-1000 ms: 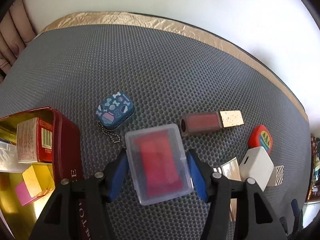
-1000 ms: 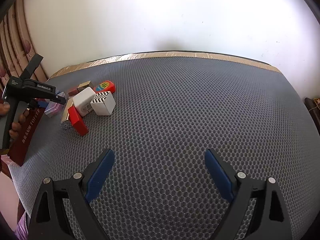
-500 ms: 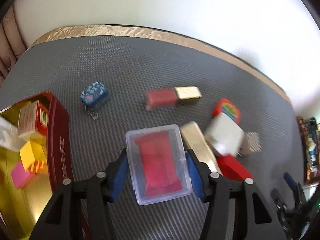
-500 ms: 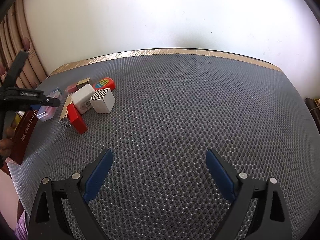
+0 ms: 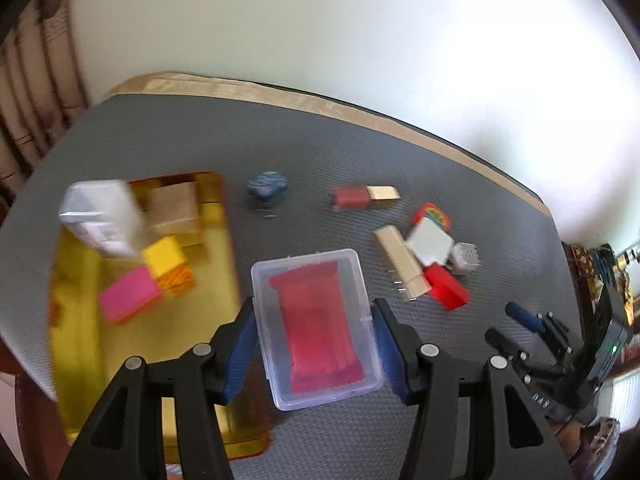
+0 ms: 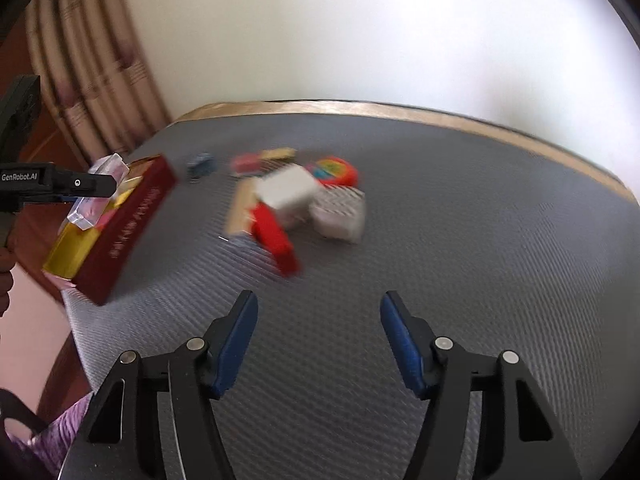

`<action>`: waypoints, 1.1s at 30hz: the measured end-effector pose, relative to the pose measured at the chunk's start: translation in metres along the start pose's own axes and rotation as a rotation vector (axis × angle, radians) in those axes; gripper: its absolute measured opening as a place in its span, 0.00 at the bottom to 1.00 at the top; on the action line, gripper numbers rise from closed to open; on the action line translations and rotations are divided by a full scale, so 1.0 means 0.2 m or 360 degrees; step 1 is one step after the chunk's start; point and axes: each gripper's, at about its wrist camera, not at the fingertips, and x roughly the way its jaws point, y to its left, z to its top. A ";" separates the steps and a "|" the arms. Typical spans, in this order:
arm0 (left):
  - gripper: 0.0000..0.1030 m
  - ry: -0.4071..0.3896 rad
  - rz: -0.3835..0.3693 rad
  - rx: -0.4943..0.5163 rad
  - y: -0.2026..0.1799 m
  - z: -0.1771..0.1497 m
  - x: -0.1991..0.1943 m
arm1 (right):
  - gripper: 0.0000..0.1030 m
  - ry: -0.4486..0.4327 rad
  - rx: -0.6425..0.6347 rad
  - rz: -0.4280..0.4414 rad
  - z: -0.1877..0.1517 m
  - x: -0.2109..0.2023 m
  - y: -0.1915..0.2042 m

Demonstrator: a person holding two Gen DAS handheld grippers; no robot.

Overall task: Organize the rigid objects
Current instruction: 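Carry the clear case into the tray with the left gripper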

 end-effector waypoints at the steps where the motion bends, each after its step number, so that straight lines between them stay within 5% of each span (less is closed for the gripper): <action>1: 0.55 0.0001 0.0012 -0.0016 0.05 0.00 -0.02 | 0.52 0.0009 -0.0035 0.0008 0.02 0.01 0.02; 12: 0.55 0.0055 0.0158 -0.0171 0.45 -0.08 -0.04 | 0.36 0.0209 -0.0206 0.0031 0.16 0.23 0.05; 21: 0.55 0.0104 0.0172 -0.0178 0.52 -0.11 0.04 | 0.36 0.0273 -0.0226 0.0044 0.18 0.32 0.07; 26: 0.55 0.0117 0.0183 -0.0175 0.54 -0.12 0.07 | 0.21 0.0316 -0.0240 0.0019 0.18 0.36 0.07; 33: 0.55 0.0157 0.0210 -0.0213 0.60 -0.13 0.13 | 0.19 0.0324 -0.0233 -0.0015 0.17 0.35 0.08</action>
